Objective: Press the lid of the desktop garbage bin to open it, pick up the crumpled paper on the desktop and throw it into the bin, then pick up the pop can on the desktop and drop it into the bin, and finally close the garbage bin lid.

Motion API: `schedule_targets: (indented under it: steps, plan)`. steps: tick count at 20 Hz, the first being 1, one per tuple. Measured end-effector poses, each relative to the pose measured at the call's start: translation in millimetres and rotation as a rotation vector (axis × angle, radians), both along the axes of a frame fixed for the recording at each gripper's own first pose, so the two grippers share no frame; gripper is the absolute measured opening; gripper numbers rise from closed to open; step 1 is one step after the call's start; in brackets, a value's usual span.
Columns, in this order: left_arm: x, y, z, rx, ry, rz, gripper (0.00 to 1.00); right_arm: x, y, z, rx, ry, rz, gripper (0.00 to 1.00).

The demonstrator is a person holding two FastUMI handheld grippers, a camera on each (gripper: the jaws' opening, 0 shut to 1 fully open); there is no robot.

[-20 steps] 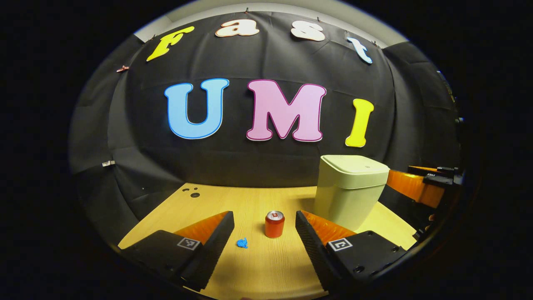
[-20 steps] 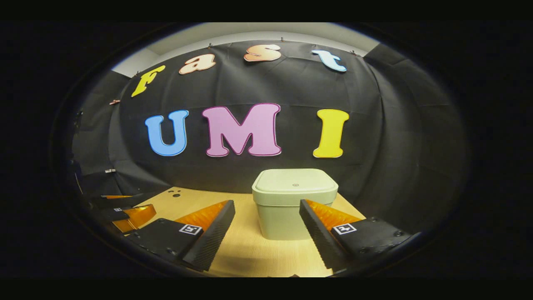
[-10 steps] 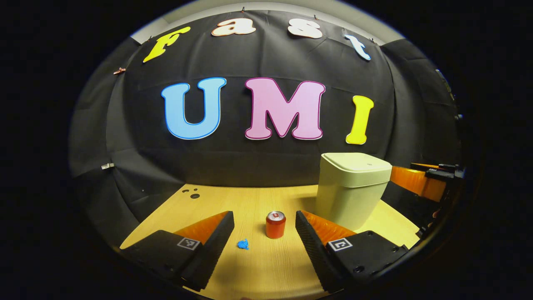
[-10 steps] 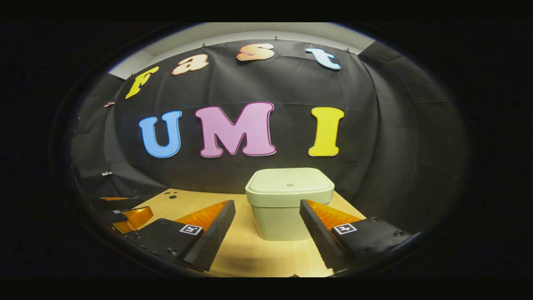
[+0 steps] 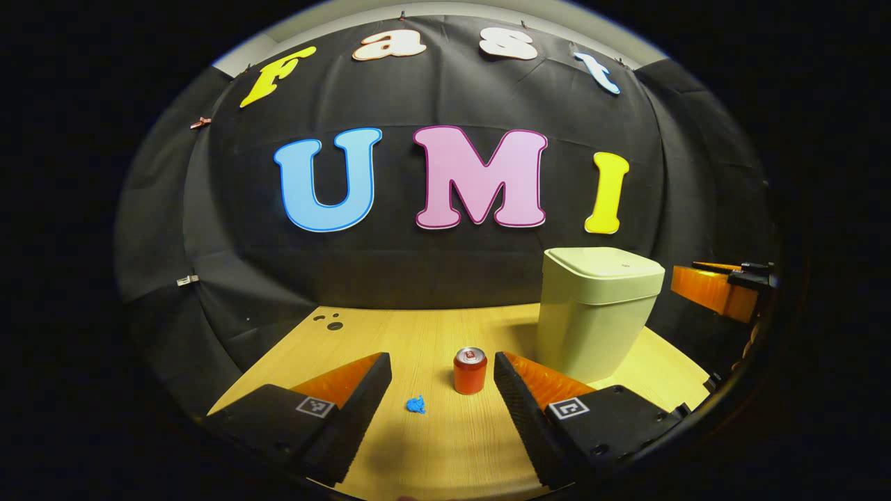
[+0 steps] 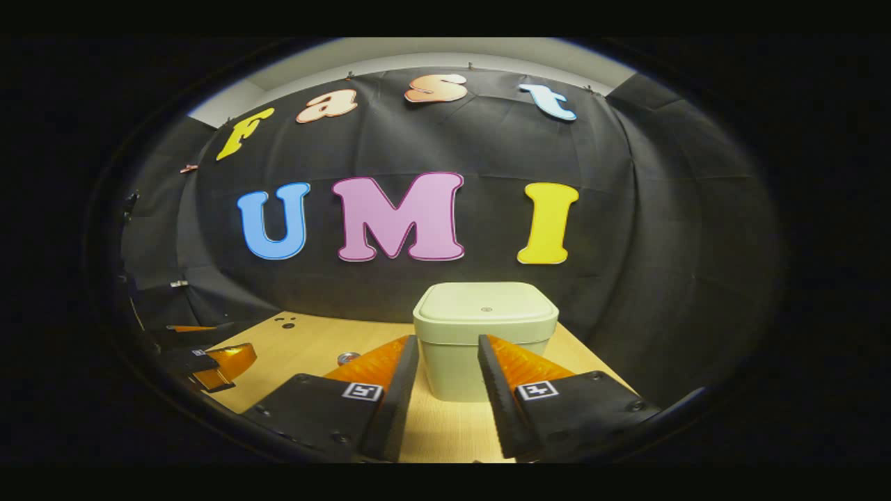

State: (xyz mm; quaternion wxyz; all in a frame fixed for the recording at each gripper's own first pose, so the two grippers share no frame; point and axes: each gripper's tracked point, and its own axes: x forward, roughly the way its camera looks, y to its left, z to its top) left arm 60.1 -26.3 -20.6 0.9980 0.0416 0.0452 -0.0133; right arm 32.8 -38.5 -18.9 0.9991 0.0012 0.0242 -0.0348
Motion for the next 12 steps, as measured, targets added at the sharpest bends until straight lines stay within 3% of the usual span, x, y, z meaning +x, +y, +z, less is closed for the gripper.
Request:
schedule_targets:
  steps: [3,5,6,8,12]
  plan:
    - [2.3,-1.6,-0.6,0.0,0.009,-0.006,0.96,-1.2,0.4,0.9,0.005,0.001,0.001,0.43]
    - [1.9,0.0,2.1,0.01,0.009,0.0,0.96,-0.6,3.2,-0.7,0.016,0.007,0.01,0.27]
    - [1.9,1.0,1.8,0.013,0.007,0.0,0.96,0.7,2.2,-2.2,0.01,0.014,-0.001,0.35]
    - [3.3,3.5,3.8,0.014,0.003,0.007,0.96,0.0,-2.0,0.8,0.017,0.005,-0.016,0.1]
    - [4.9,6.2,2.9,0.005,0.009,0.014,0.95,-1.4,3.5,-2.0,0.021,0.022,-0.012,0.07]
